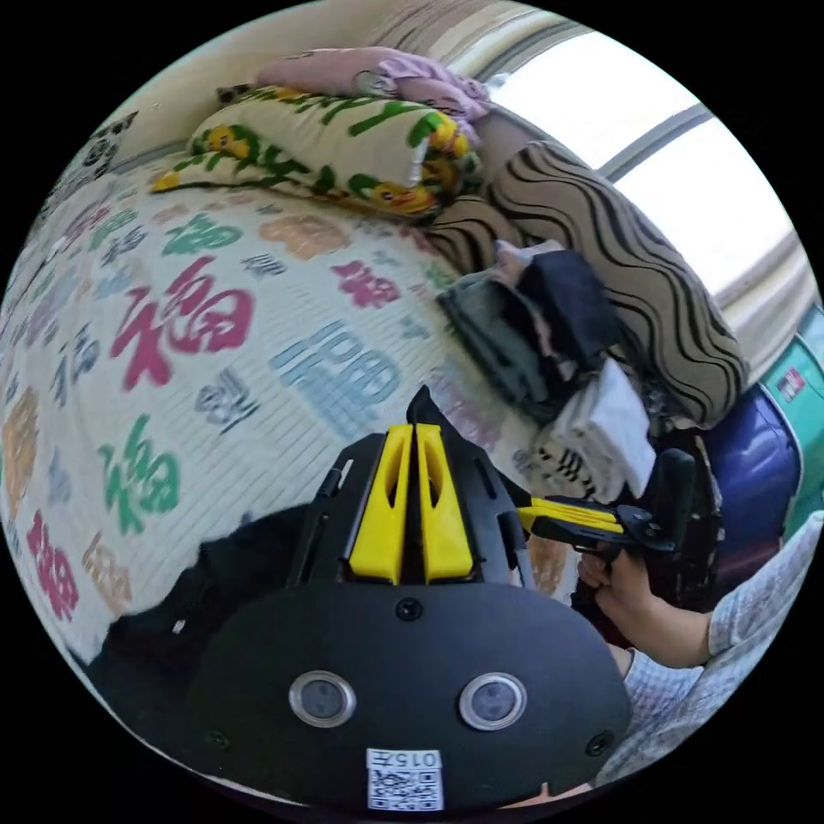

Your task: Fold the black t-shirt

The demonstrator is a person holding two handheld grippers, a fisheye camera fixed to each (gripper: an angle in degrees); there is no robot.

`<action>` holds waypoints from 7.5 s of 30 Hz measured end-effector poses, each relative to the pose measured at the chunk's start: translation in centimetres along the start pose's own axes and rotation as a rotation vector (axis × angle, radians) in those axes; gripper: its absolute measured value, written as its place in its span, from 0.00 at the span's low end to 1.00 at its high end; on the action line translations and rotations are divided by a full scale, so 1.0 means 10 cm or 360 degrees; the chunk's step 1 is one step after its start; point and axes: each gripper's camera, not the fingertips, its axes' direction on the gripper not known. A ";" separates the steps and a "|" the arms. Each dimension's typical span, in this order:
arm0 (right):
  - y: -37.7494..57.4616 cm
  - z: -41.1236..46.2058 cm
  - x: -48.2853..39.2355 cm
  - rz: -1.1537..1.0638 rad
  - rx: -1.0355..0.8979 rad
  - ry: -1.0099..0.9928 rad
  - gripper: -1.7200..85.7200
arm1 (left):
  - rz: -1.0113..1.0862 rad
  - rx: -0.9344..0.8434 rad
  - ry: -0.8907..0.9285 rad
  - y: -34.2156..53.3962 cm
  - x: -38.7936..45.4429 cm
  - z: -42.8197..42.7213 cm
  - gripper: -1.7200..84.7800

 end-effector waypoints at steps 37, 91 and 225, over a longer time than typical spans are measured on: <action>0.10 1.21 -2.10 -0.0638 -0.0321 0.0387 0.04 | -0.1493 0.0653 -0.0758 5.25 -2.48 -3.50 0.10; 1.25 2.50 -1.14 -0.0698 -0.0853 0.0388 0.10 | -0.1303 -0.0096 -0.0426 8.21 -1.48 -3.17 0.11; 1.80 0.06 2.75 -0.0216 0.0334 0.0093 0.11 | 0.0309 -0.0133 -0.0523 1.66 1.49 0.14 0.10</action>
